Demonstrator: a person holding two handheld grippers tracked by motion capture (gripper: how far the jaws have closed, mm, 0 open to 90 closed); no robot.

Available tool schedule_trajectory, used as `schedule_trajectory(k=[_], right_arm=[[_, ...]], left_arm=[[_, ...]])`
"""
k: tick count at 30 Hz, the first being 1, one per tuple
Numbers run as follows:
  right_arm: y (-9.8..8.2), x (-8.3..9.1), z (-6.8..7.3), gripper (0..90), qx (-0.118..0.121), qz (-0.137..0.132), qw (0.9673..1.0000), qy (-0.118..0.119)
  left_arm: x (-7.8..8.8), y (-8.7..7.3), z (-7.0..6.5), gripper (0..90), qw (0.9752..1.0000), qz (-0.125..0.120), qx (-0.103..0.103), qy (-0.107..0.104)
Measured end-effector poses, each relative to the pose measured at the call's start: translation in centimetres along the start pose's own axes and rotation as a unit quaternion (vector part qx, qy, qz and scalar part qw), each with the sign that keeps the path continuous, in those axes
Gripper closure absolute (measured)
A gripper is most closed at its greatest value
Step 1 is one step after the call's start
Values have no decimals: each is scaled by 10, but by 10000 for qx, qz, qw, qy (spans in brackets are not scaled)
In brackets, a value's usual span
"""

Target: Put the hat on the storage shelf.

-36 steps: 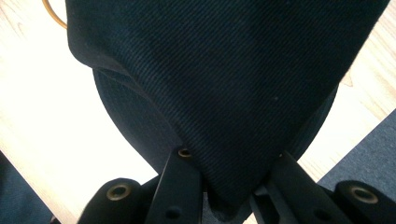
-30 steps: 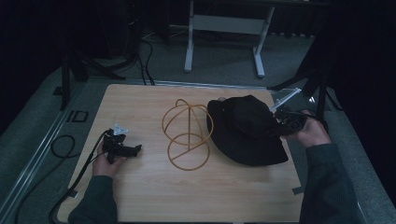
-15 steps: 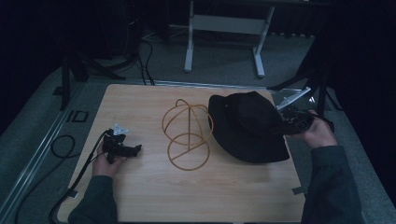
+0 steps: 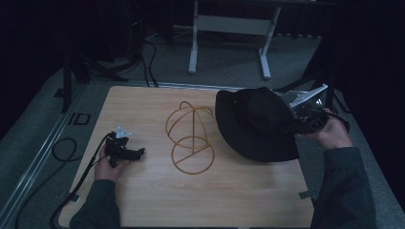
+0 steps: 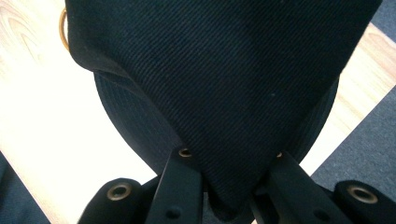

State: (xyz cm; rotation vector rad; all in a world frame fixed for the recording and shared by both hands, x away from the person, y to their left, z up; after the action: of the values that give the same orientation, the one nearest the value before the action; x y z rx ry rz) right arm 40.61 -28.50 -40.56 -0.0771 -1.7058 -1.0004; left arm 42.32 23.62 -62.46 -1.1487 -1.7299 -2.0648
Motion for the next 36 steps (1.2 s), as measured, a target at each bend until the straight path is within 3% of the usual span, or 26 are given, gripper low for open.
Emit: schedule_trajectory(k=[36], right_arm=[[17, 30, 10, 857, 364, -203, 9991, 119]], left_arm=[[0, 0, 0, 20, 10000, 7, 0, 1]])
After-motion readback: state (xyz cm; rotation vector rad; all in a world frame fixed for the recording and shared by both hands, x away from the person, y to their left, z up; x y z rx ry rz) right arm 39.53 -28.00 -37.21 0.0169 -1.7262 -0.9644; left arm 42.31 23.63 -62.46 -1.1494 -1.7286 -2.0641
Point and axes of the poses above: each handheld gripper's, and its own axes: x roughly backward along the jaws, y roughly out of its top, z roughly to its left, the point moved 8 cm from there along -x, roughly forward along the jaws, and after that the axes turned 4 degrees about -z, right-handed, at the moved point
